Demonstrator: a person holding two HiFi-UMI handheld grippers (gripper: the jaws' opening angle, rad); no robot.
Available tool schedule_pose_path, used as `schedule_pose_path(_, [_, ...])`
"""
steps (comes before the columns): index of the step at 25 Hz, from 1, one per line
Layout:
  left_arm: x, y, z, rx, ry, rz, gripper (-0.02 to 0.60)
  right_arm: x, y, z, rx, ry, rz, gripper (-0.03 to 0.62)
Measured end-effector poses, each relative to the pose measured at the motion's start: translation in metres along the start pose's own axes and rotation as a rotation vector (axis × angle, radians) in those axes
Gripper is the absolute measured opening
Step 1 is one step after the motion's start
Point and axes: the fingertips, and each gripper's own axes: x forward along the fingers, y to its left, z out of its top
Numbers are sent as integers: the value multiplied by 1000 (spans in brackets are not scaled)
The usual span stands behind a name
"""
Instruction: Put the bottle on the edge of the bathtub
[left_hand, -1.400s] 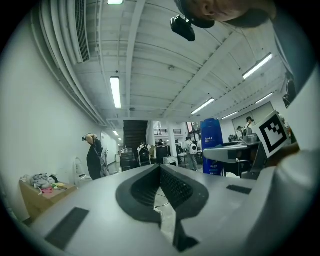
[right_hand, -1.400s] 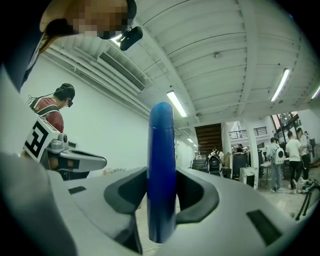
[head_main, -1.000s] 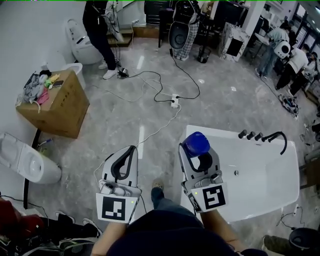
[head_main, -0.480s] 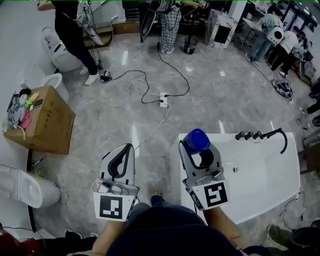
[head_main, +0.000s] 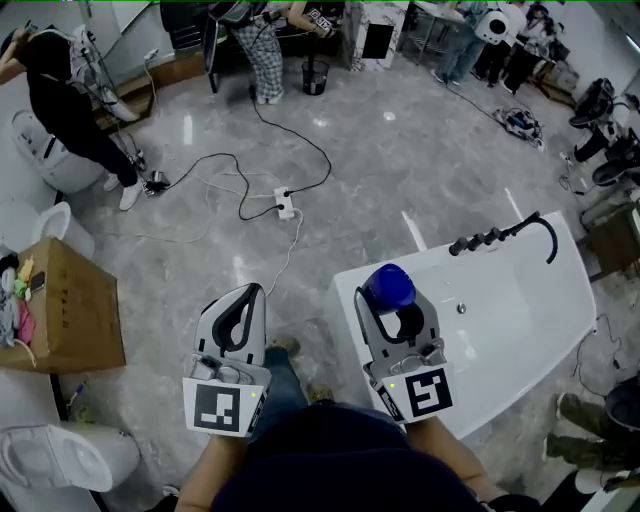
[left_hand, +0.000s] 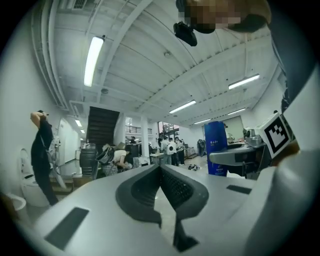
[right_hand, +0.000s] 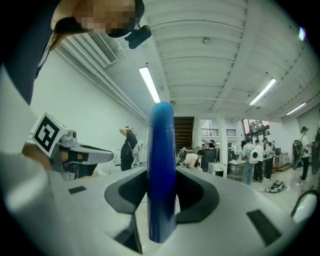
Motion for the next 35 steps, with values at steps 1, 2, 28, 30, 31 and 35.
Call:
schedule_pose_path(1, [18,7,-1,-1,-6,-41,23,12,-5,-2,-1,6,-31,170])
schedule_pose_path(2, [35,13,-2,-1,-11,-87,23,24,-10,-5,-1,11,-66,170])
schedule_pose_path(28, [205,-47,-61,-22,35,-961,23,57,-83,-94,80,208,-667,170])
schedule_pose_path(30, [211,-51,-69,-12,49,-955,23,60,-90,-108,81,209,-640,170])
schedule_pose_path(31, [214,-54,-73,-7,52,-948,23,61,-95,-115,78,207,-624,170])
schedule_pose_path(35, [227,-67,-91,33,77,-931,23,66,-113,-152,87,226,-563,170])
